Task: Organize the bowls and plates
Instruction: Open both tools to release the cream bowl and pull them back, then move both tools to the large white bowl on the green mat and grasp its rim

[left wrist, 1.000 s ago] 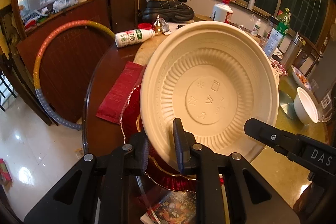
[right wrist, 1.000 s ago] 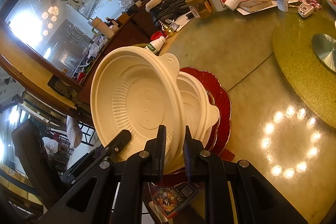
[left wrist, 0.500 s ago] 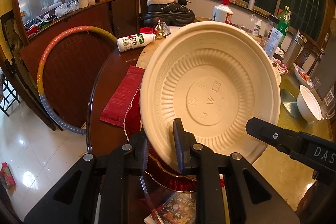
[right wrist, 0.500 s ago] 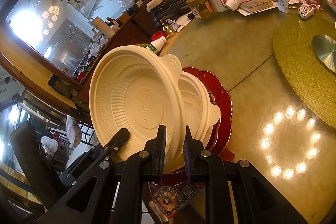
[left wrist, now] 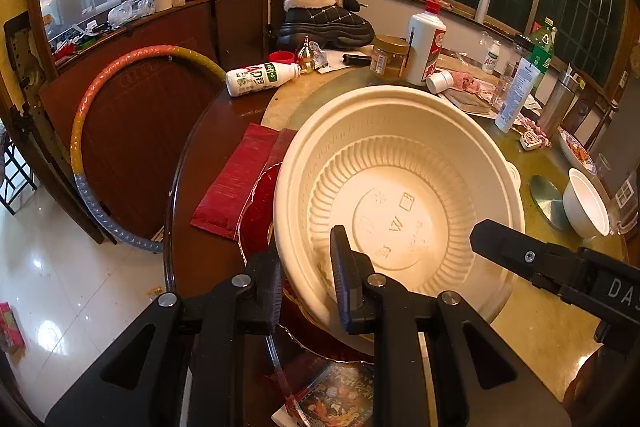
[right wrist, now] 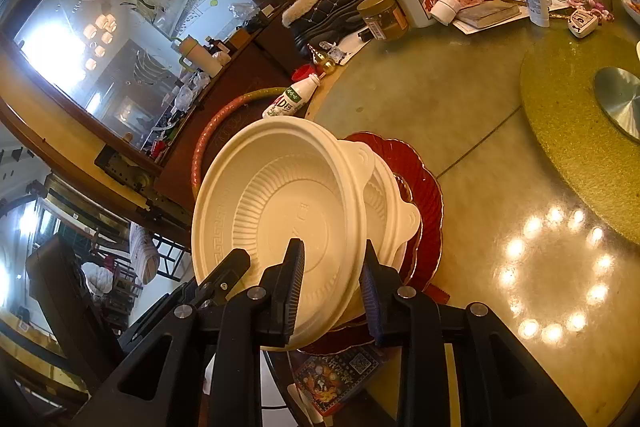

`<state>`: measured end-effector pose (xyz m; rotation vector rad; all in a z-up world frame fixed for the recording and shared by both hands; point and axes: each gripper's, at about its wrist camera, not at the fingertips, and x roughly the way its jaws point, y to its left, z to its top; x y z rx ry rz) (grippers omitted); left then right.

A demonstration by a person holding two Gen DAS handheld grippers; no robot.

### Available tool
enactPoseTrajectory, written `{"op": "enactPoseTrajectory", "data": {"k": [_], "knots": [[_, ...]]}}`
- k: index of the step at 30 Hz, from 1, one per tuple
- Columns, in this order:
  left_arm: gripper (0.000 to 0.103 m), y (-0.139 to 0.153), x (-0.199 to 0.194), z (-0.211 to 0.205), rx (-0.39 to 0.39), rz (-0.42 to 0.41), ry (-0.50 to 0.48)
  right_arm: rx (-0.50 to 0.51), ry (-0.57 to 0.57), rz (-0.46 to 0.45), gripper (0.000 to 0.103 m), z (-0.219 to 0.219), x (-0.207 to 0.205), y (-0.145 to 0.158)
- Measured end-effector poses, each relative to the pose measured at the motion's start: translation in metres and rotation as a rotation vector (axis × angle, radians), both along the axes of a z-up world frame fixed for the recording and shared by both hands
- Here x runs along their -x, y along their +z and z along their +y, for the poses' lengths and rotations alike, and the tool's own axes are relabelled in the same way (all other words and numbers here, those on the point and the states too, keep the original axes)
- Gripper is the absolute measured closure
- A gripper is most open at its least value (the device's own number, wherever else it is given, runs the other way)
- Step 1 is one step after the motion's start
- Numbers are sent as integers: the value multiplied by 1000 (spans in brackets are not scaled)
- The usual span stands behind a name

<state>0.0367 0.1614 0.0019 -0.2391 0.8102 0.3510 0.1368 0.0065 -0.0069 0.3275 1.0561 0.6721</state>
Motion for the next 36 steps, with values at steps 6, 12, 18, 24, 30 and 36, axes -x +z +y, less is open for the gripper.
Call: {"op": "enactPoseTrajectory", "data": {"k": [6, 12, 18, 24, 30, 36], "knots": [[46, 4, 5, 9, 59, -40, 39, -12, 2, -5, 70, -2, 2, 1], [38, 22, 23, 18, 90, -178, 127, -38, 0, -9, 67, -11, 2, 3], [20, 50, 27, -14, 85, -330, 61, -91, -54, -31, 53, -47, 2, 11], [19, 59, -2, -70, 94, -298, -114, -125, -162, -53, 28, -114, -1, 17], [19, 48, -50, -139, 173, -166, -290, -163, -316, -20, 21, -198, -7, 11], [19, 35, -93, -207, 228, -52, -402, -145, -514, 44, 18, -283, -18, 0]]}}
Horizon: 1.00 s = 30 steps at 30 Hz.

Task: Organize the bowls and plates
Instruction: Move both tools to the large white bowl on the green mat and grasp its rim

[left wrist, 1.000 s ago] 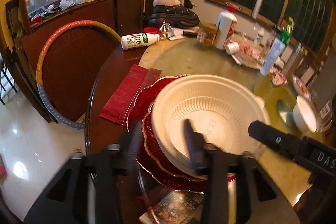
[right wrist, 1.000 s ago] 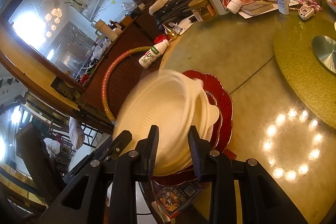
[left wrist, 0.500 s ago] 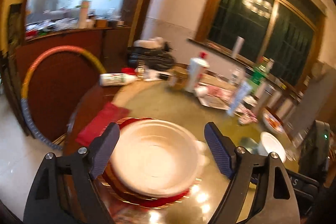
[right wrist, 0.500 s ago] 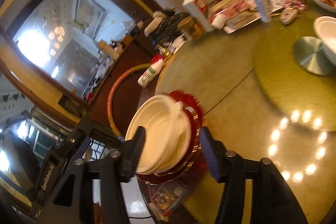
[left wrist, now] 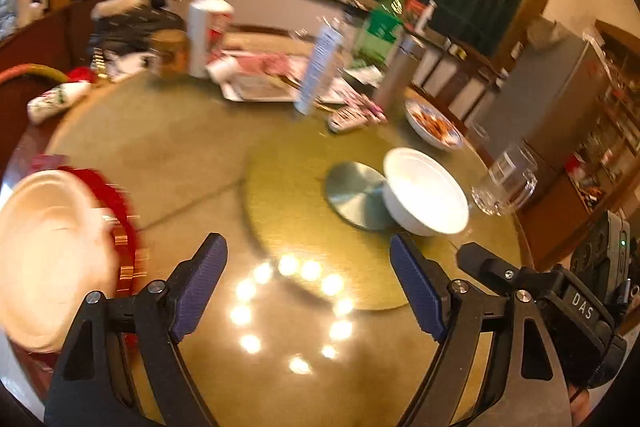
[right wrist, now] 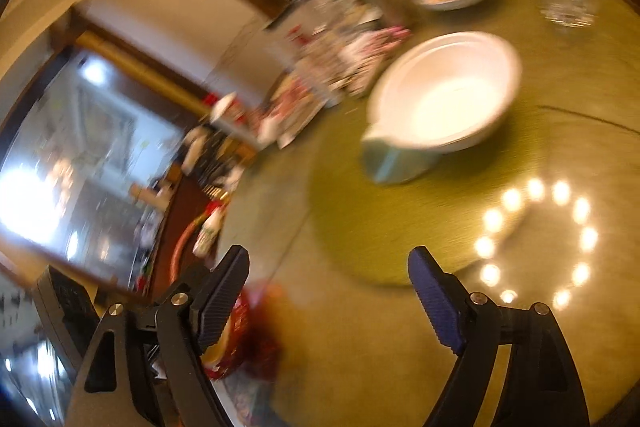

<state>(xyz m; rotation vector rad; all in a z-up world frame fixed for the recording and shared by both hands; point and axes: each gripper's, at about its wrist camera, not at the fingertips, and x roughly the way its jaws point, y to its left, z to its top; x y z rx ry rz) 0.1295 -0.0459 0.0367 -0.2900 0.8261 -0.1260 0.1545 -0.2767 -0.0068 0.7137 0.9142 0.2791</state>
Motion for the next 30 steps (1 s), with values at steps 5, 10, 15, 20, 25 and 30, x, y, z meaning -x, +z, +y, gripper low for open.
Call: {"op": "enactPoseTrajectory", "data": {"k": [5, 10, 15, 20, 25, 30], "knots": [[19, -12, -35, -41, 0, 50, -36, -9, -122, 67, 18, -55, -14, -9], [19, -30, -70, -68, 14, 96, -32, 1, -169, 104, 18, -88, -37, -18], [19, -41, -95, -85, 10, 133, -15, 44, -214, 85, 18, -109, -61, -17], [19, -47, -111, -103, -32, 131, -23, 83, -199, 119, 26, -113, -88, -25], [19, -61, -124, -109, -26, 168, -16, 123, -203, 142, 45, -110, -102, -30], [19, -66, -130, -112, -51, 161, -4, 153, -205, 156, 45, -103, -112, -38]]}}
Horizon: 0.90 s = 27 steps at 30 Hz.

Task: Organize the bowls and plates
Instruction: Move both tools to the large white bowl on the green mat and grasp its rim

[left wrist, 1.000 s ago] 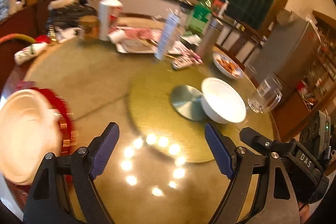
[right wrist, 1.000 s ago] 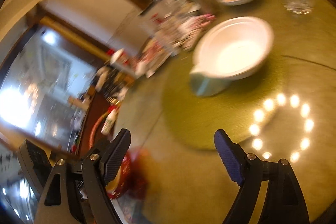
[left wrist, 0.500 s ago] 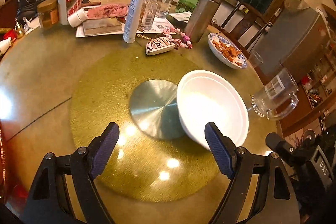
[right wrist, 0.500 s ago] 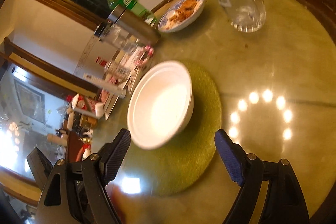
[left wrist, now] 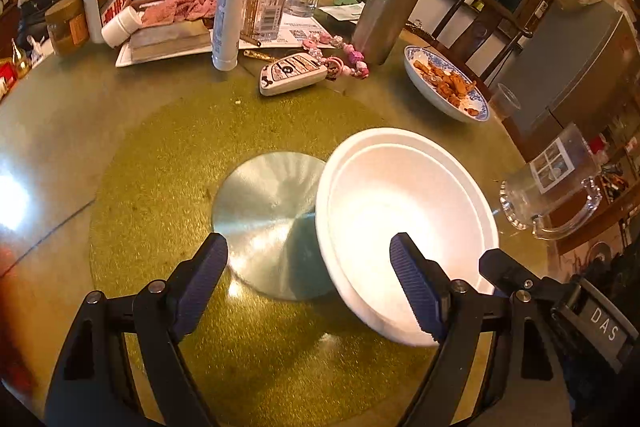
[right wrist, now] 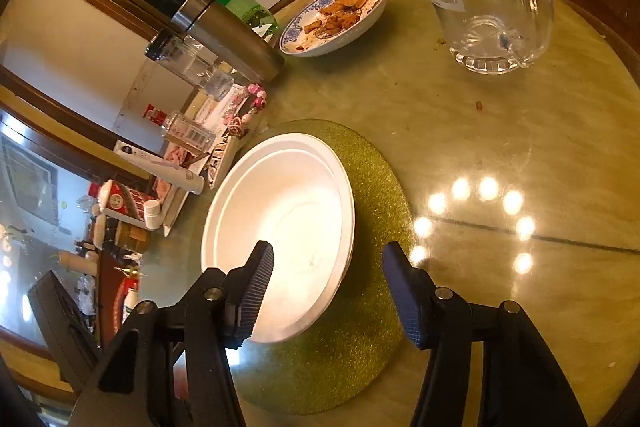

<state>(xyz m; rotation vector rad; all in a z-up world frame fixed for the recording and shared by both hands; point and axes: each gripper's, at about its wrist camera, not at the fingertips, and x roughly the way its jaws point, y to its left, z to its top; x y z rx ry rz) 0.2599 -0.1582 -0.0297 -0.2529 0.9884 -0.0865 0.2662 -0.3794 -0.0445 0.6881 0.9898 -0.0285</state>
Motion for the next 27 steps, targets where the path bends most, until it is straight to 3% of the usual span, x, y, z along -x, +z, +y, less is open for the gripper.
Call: {"op": "enactPoseTrajectory", "data": {"k": [5, 11, 12, 16, 17, 18, 20, 27], "knots": [[27, -9, -7, -3, -19, 27, 1, 9, 0, 27, 58, 5, -6, -9], [29, -12, -3, -7, -38, 10, -13, -3, -27, 34, 61, 3, -4, -14], [37, -12, -3, -9, -48, 5, -17, -5, -29, 34, 62, 3, -4, -14], [49, -15, -4, -13, -80, 14, -35, -6, -30, 33, 72, 5, -4, -15], [58, -17, -4, -14, -86, 18, -41, -5, -29, 34, 87, 5, -4, -15], [70, -18, -4, -15, -102, 19, -52, 2, -26, 41, 94, 6, -4, -17], [87, -18, 0, -21, -157, -3, -82, 7, -28, 33, 97, 8, -1, -17], [88, -4, 31, -11, -177, -94, -84, -17, -46, -50, 98, 17, 28, -7]]}}
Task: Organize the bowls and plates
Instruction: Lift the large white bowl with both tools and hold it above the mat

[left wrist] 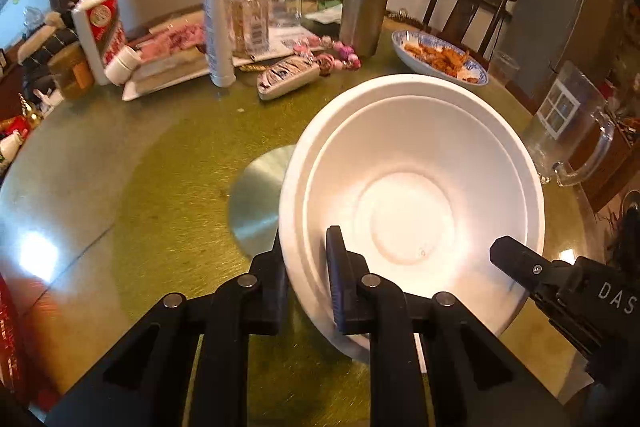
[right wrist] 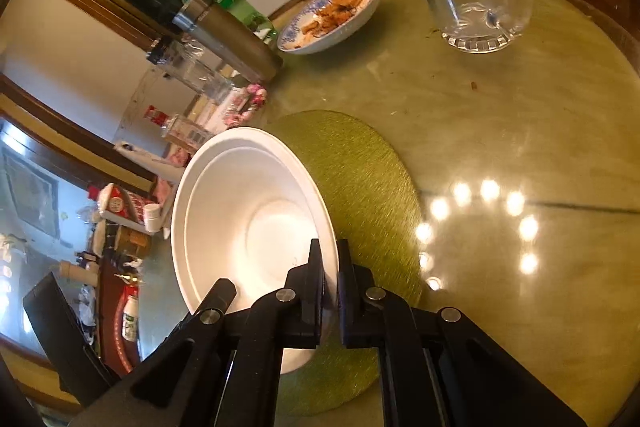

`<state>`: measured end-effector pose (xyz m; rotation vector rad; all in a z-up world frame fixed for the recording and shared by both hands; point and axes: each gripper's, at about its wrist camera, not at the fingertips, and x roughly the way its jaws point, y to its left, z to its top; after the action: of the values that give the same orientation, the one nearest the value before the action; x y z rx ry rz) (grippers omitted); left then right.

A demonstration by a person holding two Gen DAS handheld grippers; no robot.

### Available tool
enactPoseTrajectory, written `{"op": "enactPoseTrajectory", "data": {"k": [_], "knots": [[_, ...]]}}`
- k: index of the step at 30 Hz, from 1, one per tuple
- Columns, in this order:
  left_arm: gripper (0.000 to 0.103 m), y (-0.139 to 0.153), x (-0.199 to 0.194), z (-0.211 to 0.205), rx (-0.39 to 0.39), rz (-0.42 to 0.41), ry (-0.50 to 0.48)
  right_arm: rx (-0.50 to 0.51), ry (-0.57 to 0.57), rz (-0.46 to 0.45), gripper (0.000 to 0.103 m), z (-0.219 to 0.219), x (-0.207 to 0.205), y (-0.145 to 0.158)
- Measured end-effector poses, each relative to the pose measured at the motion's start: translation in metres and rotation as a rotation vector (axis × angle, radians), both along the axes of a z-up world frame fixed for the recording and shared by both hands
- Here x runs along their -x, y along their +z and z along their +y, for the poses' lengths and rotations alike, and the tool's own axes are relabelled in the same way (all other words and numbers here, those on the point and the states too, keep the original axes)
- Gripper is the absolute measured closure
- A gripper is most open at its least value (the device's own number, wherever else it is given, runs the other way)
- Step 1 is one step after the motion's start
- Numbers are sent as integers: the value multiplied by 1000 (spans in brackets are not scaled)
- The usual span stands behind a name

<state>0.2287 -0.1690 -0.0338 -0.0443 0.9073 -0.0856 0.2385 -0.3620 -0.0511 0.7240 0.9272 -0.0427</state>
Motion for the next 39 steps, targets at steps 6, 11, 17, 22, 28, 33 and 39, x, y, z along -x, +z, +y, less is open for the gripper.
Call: {"op": "enactPoseTrajectory", "data": {"k": [6, 11, 17, 22, 28, 33, 39], "knots": [[90, 8, 30, 20, 12, -63, 33, 12, 15, -63, 98, 21, 30, 9], [90, 7, 44, 36, 25, -84, 58, 18, 35, -112, 98, 35, 45, 6], [90, 2, 48, 41, 45, -94, 73, 50, 60, -132, 98, 45, 45, 4], [90, -3, 47, 42, 63, -78, 57, 69, 58, -131, 98, 46, 45, 1], [90, -2, 47, 46, 82, -77, 49, 79, 60, -139, 98, 48, 45, 1], [90, -3, 48, 47, 88, -72, 46, 87, 62, -138, 98, 49, 45, -1], [90, -3, 48, 47, 89, -76, 49, 90, 64, -146, 98, 50, 45, 1]]}}
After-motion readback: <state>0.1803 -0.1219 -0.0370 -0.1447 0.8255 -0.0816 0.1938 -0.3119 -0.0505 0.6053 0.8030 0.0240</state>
